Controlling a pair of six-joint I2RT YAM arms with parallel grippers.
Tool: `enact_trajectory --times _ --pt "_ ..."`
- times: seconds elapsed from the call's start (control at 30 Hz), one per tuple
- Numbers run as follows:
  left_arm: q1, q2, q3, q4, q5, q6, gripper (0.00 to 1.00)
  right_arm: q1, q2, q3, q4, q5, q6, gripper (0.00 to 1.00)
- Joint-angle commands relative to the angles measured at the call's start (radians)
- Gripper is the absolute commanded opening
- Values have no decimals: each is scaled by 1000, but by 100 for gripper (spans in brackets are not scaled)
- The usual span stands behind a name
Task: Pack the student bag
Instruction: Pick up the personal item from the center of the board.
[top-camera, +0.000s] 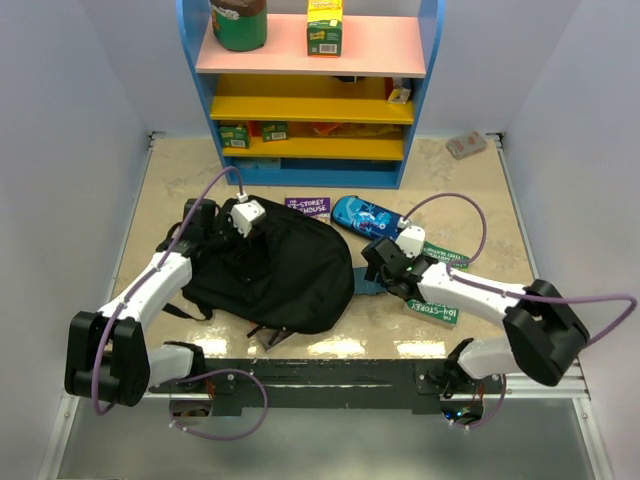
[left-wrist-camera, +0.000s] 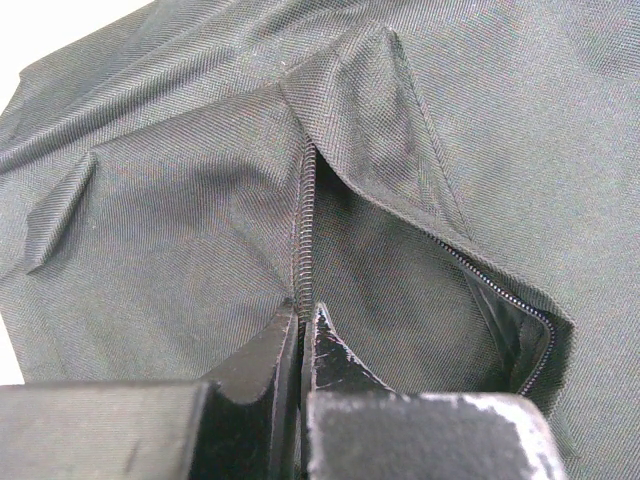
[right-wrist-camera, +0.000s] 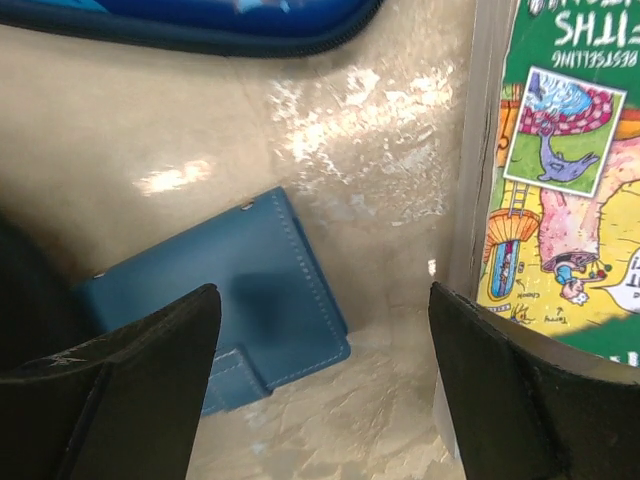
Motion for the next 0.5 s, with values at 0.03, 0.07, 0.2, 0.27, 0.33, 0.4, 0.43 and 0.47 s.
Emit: enact_trajectory --times 0.03,0.07,0.2,0.27,0.33,0.4,0.43,0.47 --pt "6 -24 55 -9 9 -6 0 -20 96 -34 107 -36 41 84" --pt "6 -24 55 -10 9 -6 0 -22 109 -34 122 -46 36 82" --pt "5 -26 64 -23 5 4 0 -20 152 -44 210 -108 42 73" --pt "6 -24 67 -26 5 5 0 -20 155 -60 240 -140 50 67" --pt "6 -23 71 -27 12 5 0 -22 162 -81 274 -158 57 60" --pt "6 -20 75 -30 15 7 0 -20 167 -99 294 -184 71 46" --pt "5 -17 76 -33 16 8 0 -20 172 -107 303 -191 79 42" --pt "3 -12 78 -33 16 8 0 -20 166 -116 316 -201 85 35"
